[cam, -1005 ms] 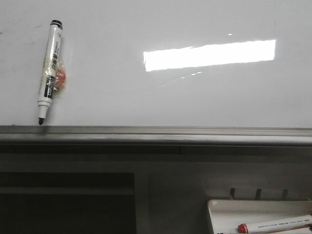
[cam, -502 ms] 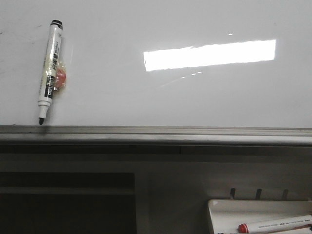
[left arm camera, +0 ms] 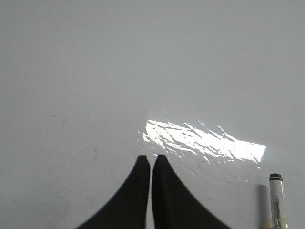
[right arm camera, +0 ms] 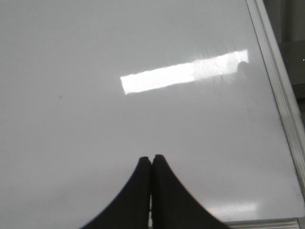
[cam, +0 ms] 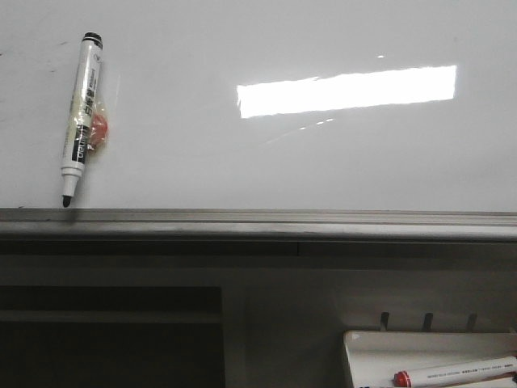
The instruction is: Write number 2 on whiteboard
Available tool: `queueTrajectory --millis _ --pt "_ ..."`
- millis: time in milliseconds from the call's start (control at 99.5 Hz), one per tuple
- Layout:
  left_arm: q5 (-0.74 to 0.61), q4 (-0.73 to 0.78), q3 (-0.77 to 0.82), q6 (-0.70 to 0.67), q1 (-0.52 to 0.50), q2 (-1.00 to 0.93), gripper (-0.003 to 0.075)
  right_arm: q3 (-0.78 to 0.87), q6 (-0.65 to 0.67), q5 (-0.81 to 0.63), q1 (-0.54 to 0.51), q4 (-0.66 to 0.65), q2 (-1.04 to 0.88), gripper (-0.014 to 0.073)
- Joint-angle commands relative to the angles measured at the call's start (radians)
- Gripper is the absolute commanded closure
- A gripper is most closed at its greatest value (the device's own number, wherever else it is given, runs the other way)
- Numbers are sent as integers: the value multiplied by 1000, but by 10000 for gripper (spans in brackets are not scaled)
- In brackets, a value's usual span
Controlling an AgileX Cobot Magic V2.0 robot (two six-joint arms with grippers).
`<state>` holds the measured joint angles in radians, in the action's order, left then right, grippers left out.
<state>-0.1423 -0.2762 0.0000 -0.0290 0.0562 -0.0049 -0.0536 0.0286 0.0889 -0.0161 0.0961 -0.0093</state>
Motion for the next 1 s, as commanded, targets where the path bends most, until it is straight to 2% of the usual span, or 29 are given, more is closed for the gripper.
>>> queueTrajectory --millis 0,100,191,281,512,643,693,764,884,934,995 --pt "-64 -31 10 -8 -3 -26 741 -69 1 9 -6 2 -19 643" --pt "36 -14 -18 -8 -1 -26 741 -113 1 63 -6 12 -3 643" --pt "199 57 -94 4 -1 -17 741 -158 1 149 -6 12 29 643" --pt "299 130 -188 13 -1 16 741 -202 1 243 -6 21 71 643" --pt "580 234 -410 128 -1 152 741 -358 1 484 -6 37 218 643" --pt "607 226 -449 159 -1 220 736 -407 1 524 -6 37 276 643" --pt "585 204 -449 159 0 234 701 -409 1 513 -6 39 281 643" --pt "555 149 -449 159 0 246 589 -409 1 511 -6 38 281 643" --pt "524 25 -449 159 0 264 321 -409 1 529 -6 38 281 643" --pt "499 -6 -446 159 0 276 262 -409 1 537 -6 38 281 643" --pt "461 -9 -445 159 0 294 248 -407 1 539 -6 38 281 643"
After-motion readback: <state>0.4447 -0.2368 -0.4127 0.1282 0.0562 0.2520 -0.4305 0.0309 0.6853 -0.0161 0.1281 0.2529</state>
